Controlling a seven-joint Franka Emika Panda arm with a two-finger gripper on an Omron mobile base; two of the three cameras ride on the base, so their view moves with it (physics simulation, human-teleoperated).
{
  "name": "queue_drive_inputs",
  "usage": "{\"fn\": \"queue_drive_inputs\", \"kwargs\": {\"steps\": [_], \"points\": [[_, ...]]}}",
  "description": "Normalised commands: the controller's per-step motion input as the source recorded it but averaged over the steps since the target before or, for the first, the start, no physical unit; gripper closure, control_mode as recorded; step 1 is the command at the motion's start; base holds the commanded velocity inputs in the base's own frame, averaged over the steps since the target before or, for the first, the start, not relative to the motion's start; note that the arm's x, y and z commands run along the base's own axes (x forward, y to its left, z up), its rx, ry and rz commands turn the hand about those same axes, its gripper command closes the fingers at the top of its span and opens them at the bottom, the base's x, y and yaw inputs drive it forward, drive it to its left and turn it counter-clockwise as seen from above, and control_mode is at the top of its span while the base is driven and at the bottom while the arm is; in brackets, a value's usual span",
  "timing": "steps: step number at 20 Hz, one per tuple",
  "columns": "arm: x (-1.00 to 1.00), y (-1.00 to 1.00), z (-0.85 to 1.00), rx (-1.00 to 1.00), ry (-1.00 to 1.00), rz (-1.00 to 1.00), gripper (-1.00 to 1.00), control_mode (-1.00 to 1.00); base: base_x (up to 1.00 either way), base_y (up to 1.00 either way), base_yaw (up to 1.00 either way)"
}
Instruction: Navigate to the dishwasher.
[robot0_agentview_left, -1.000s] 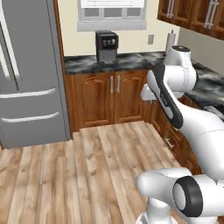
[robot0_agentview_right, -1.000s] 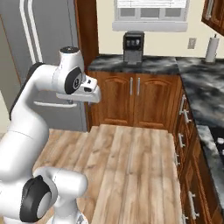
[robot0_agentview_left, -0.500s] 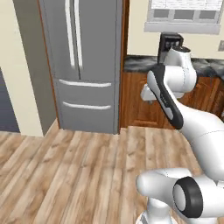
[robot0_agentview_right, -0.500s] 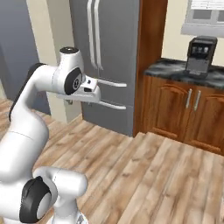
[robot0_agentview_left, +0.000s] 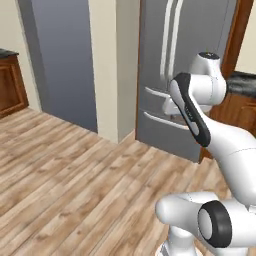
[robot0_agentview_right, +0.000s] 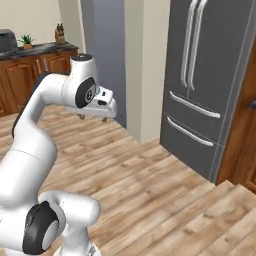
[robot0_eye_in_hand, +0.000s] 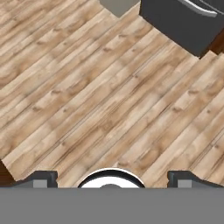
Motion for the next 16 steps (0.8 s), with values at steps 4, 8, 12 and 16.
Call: {"fn": "queue_drive_inputs", "kwargs": {"steps": [4,8,12,16], "points": [[0.00,0.00,0.00,0.00,0.00,0.00,-1.00,1.00,0.44,0.00,0.72],[0.00,0.00,0.00,0.00,0.00,0.00,-1.00,1.00,0.53,0.00,0.70],[0.00,0.00,0.00,0.00,0.00,0.00,-1.00,1.00,0.52,0.00,0.70],[0.00,0.00,0.00,0.00,0.00,0.00,-1.00,1.00,0.74,0.00,0.64]]}}
